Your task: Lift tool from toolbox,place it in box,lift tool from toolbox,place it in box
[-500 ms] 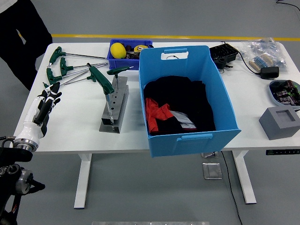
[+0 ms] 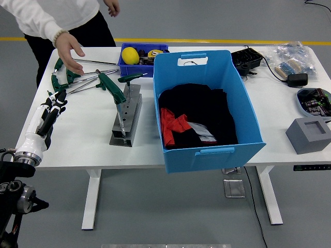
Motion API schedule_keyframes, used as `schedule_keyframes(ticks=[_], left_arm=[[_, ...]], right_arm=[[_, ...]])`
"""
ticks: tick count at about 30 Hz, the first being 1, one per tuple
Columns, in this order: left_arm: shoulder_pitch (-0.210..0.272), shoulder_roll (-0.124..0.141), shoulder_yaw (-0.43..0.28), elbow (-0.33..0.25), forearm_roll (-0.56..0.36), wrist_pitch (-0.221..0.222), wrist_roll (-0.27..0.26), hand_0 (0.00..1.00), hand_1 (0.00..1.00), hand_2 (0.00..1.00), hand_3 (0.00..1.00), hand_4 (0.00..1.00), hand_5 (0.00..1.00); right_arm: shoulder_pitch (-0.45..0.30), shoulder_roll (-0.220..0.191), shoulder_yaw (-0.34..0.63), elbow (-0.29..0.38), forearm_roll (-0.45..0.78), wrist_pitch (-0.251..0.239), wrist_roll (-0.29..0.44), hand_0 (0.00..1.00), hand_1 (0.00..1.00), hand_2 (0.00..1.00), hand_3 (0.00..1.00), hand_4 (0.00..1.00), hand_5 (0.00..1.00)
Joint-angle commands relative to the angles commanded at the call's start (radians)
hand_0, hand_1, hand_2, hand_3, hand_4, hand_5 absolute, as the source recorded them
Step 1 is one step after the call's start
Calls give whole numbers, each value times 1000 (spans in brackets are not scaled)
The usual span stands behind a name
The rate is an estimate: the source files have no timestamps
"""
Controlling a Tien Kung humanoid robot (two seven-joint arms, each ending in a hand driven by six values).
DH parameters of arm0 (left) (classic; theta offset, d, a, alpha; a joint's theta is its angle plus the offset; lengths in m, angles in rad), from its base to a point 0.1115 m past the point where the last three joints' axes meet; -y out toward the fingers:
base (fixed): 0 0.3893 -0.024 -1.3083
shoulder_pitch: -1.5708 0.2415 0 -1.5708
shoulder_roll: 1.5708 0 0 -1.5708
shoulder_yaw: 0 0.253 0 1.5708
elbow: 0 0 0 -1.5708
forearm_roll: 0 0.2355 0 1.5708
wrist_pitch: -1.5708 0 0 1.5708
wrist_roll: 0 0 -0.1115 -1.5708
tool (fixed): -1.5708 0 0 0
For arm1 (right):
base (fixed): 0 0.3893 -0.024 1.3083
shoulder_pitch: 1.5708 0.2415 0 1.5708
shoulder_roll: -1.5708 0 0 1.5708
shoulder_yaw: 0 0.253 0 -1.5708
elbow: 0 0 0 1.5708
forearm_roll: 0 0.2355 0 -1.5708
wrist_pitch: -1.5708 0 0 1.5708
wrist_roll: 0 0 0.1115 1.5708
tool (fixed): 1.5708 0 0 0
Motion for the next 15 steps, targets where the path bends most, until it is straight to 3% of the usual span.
schedule_keyframes(ticks=[15], left_arm=[[-1, 3, -3, -6, 88, 12, -4, 921, 927, 998, 919, 870, 861]], right_arm=[[-3, 0, 7, 0, -3, 1, 3, 688, 694, 784, 656, 890, 737]])
